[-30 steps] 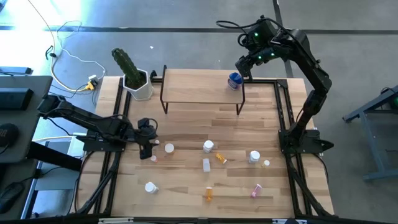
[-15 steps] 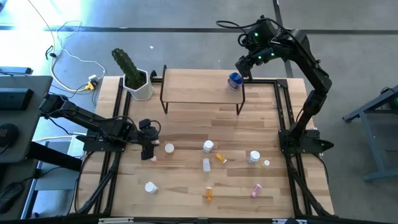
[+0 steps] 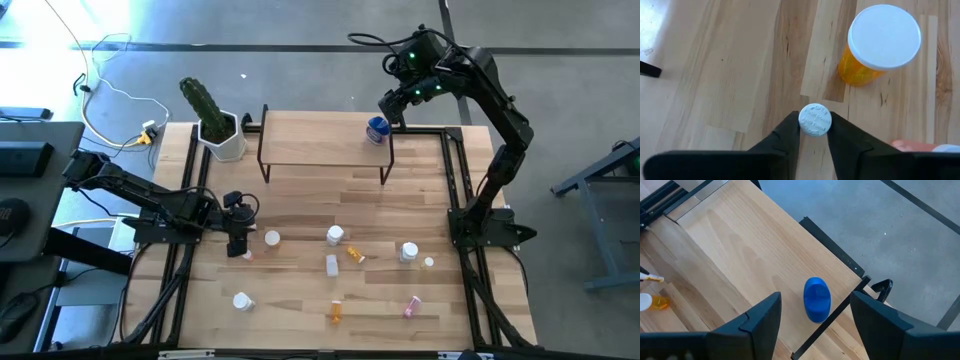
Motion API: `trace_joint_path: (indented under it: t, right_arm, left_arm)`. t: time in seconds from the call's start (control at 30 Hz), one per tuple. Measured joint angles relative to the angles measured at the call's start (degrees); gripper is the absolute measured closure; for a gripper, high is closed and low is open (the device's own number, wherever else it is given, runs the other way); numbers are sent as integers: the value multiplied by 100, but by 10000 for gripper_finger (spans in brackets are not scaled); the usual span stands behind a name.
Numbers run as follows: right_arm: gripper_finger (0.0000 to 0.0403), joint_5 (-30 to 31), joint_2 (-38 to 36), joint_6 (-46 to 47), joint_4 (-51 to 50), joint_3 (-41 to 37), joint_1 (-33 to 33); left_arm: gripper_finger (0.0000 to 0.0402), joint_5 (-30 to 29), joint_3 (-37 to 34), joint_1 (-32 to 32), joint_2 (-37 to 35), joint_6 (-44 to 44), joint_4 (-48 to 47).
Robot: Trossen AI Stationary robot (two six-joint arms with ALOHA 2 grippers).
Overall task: Pick and place medicine bottles onto shelf by color
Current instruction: Put the light yellow pill bottle on the shelf
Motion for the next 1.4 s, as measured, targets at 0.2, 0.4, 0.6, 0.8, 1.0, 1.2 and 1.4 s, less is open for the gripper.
trace_joint_path:
  t: [0.2,0.4,0.6,0.8,1.0,1.2,1.4]
  right_arm:
    - [174,-1,1,0,0,0,0]
    - [174,1,1,9,0,0,0]
    - [174,0,1,133,0,0,-1]
    - [174,-1,1,151,0,0,0]
    - [174,-1,1,153,1,0,-1]
    - [174,-2,1,299,2,0,-2]
    - [174,-2,3,302,2,0,-2]
  left_arm:
    - [328,0,0,-2,0,-4,1]
    - [324,179,0,-2,-29,-44,169]
    - [324,248,56,65,-159,-647,205]
    - [323,343,640,443,-160,-374,-89]
    - [323,339,1418,1099,-160,313,-789]
    - [323,337,2229,1889,-160,1085,-1217]
    - [323,328,2996,2732,-157,1795,-1252]
